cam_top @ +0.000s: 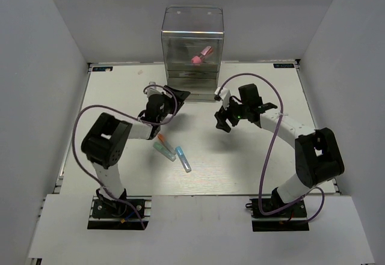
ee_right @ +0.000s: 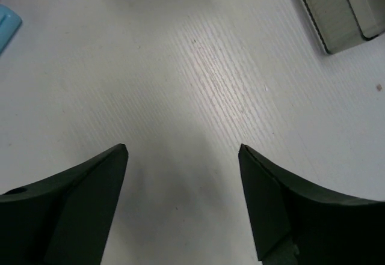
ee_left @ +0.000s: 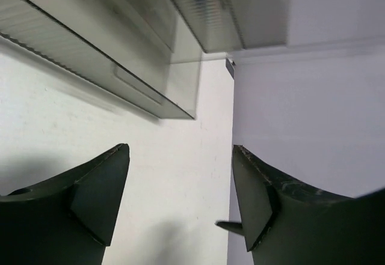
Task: Sort the stationery into containers
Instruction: Open the drawer at the center of the board, then pick up the pen from the center of the board.
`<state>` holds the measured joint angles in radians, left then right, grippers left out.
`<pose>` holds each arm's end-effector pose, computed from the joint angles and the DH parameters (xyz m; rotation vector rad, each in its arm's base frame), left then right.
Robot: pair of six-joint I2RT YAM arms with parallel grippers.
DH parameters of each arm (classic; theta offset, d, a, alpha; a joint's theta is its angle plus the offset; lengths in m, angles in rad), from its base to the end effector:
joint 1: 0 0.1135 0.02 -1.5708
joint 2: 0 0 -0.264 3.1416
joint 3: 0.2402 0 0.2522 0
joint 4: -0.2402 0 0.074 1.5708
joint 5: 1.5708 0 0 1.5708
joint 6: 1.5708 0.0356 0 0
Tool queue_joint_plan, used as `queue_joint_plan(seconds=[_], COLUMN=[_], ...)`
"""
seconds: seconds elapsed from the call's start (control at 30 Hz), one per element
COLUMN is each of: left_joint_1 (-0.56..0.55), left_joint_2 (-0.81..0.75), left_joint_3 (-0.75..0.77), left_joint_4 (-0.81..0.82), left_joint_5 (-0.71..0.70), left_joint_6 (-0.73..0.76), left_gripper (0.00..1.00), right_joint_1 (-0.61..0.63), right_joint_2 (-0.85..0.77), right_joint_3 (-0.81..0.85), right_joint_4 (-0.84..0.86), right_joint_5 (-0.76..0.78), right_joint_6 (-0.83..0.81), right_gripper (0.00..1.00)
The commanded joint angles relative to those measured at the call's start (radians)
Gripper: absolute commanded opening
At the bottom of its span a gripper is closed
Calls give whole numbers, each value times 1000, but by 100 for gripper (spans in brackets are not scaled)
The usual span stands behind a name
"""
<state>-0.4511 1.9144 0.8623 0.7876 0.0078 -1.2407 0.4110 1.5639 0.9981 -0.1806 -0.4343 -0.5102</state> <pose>0.3493 -0.1695 0.1504 -0.7670 1.8563 -1.1556 0.3013 0.1476 0.2246 -1.2014 1.9300 0.4496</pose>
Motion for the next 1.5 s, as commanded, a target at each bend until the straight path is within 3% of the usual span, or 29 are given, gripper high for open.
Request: queue_joint_plan(seconds=[0.0,0.03,0.1,0.17,0.23,0.33,0.5,0.73,0.87,1.13,1.27,1.4,1.47], left_joint_1=[-3,-3,-3,-3,6,19,19,19,19,19,19,19,19], left_joint_2=[-170,-240,-346,-418,-530,-656,-979,-1196,-1215,-1203,-1151,-1088,-1060], left_joint_3=[-77,-89,-109,-129,-163,-215,-311,-388,-402,-391,-391,-382,-373], left_joint_4=[-102,-201,-397,-531,-710,-925,-1105,-1350,-1433,-1469,-1469,-1469,-1459], left_joint_5=[20,20,9,-12,-35,-103,-209,-224,-213,-224,-194,-172,-161], left_joint_6=[96,115,157,168,168,120,29,-202,-249,-275,-301,-312,-321], left_gripper=[80,80,82,85,87,100,100,100,100,100,100,100,100], right_joint_1=[17,23,51,101,159,244,379,537,566,608,614,611,614], right_joint_2=[-22,-21,-8,2,16,48,129,226,257,297,327,328,323], right_joint_3=[19,23,46,53,59,79,126,188,188,154,151,120,109], right_joint_4=[12,1,-54,-80,-103,-120,-122,-116,-86,-8,-5,4,6], right_joint_5=[-95,-104,-130,-135,-132,-123,-78,47,115,304,336,341,339], right_joint_6=[16,13,-2,1,10,91,261,351,388,391,381,358,348], right_gripper=[77,66,54,52,51,53,58,63,74,73,65,43,40])
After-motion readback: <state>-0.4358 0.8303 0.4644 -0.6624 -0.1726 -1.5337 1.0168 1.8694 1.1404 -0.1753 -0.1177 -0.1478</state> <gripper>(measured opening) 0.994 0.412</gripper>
